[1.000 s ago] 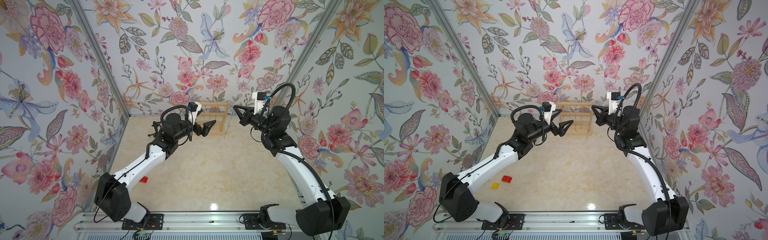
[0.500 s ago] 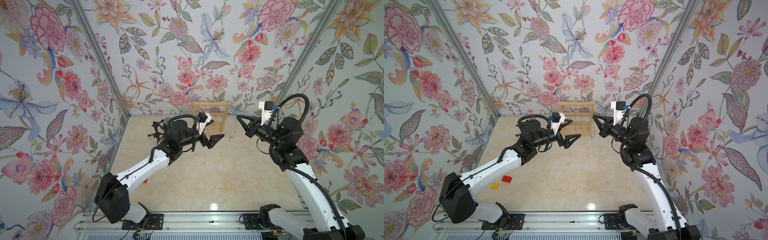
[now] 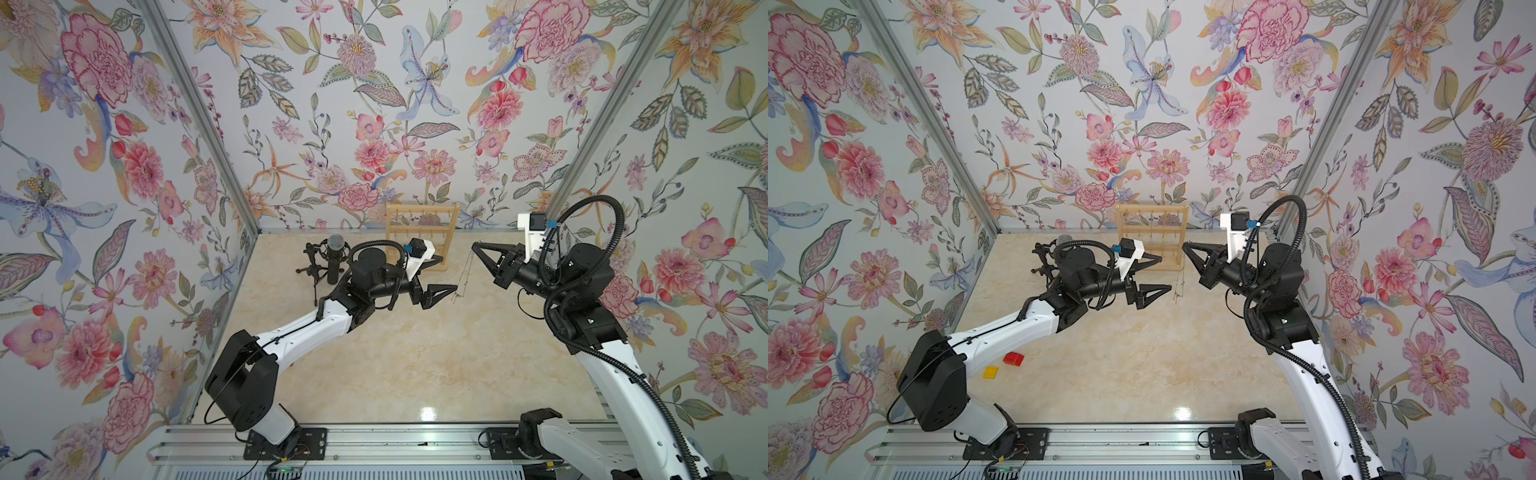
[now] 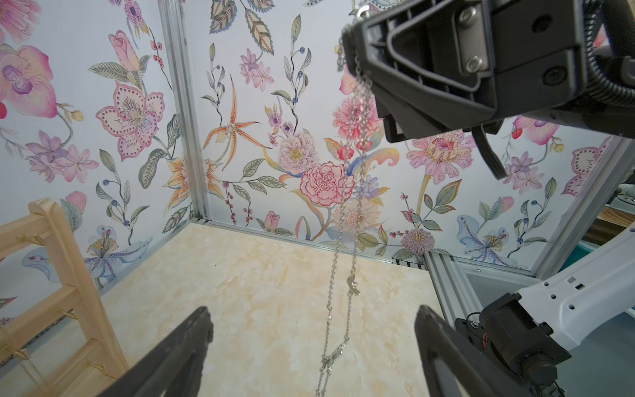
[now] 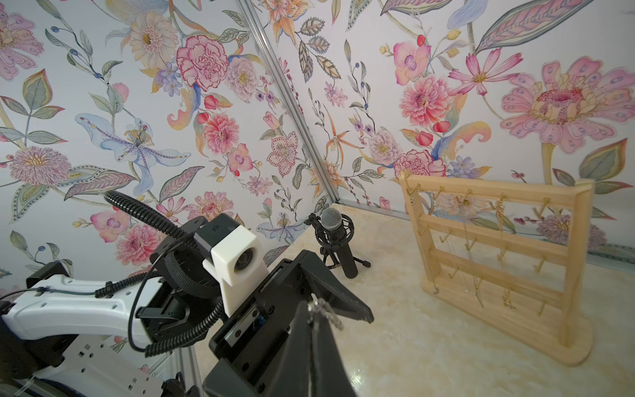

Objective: Take the necklace off the jewelry display stand
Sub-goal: Place the necklace at the center of the board.

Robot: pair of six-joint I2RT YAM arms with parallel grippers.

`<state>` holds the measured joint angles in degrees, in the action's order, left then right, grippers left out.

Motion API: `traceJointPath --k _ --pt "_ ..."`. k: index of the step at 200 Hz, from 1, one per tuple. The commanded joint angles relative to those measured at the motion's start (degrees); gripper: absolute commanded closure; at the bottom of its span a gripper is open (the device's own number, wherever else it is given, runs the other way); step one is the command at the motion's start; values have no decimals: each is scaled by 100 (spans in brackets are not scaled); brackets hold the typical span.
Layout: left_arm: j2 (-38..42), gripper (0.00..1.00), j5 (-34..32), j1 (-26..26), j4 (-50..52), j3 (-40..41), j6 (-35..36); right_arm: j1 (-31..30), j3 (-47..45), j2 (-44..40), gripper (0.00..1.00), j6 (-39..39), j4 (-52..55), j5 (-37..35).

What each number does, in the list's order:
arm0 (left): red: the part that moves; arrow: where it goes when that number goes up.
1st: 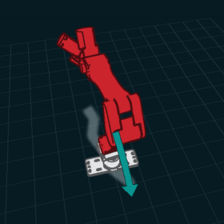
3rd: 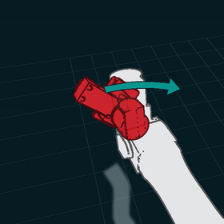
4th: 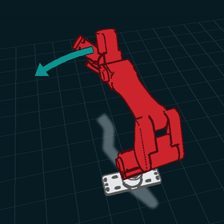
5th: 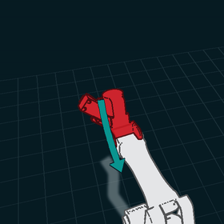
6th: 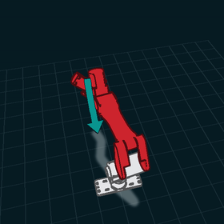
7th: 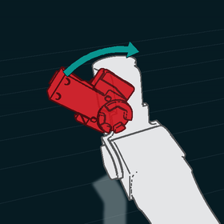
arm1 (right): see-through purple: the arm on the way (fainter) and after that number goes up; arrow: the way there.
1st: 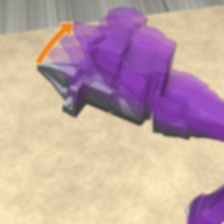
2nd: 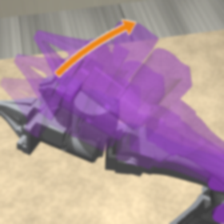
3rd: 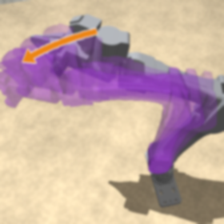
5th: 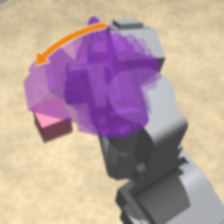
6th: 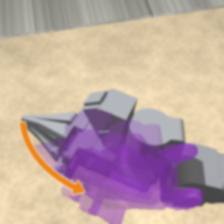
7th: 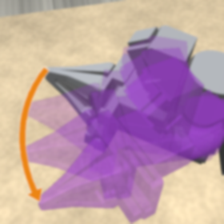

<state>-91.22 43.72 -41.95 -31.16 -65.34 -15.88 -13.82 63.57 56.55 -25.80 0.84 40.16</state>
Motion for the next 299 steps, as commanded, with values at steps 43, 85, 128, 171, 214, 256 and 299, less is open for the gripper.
traceJointPath --k 43,85,128,171,214,256,299 --pt "-695 9 481 -258 -97 -434 138 -119 -134 -53 99 -36 116 132" --pt "-929 12 313 -278 -74 -582 271 -172 -126 -22 99 -32 153 141" --pt "-1089 19 344 -278 7 -741 230 -252 -126 44 100 3 171 106" --pt "-1142 33 402 -287 -79 -729 138 -295 -139 75 100 31 180 53" --pt "-1188 36 414 -287 -178 -708 59 -306 -126 93 100 40 199 38" --pt "-1169 43 409 -281 -242 -646 -12 -329 -126 101 100 41 219 27" --pt "-1152 52 410 -287 -399 -515 -106 -339 -133 92 100 60 232 27"
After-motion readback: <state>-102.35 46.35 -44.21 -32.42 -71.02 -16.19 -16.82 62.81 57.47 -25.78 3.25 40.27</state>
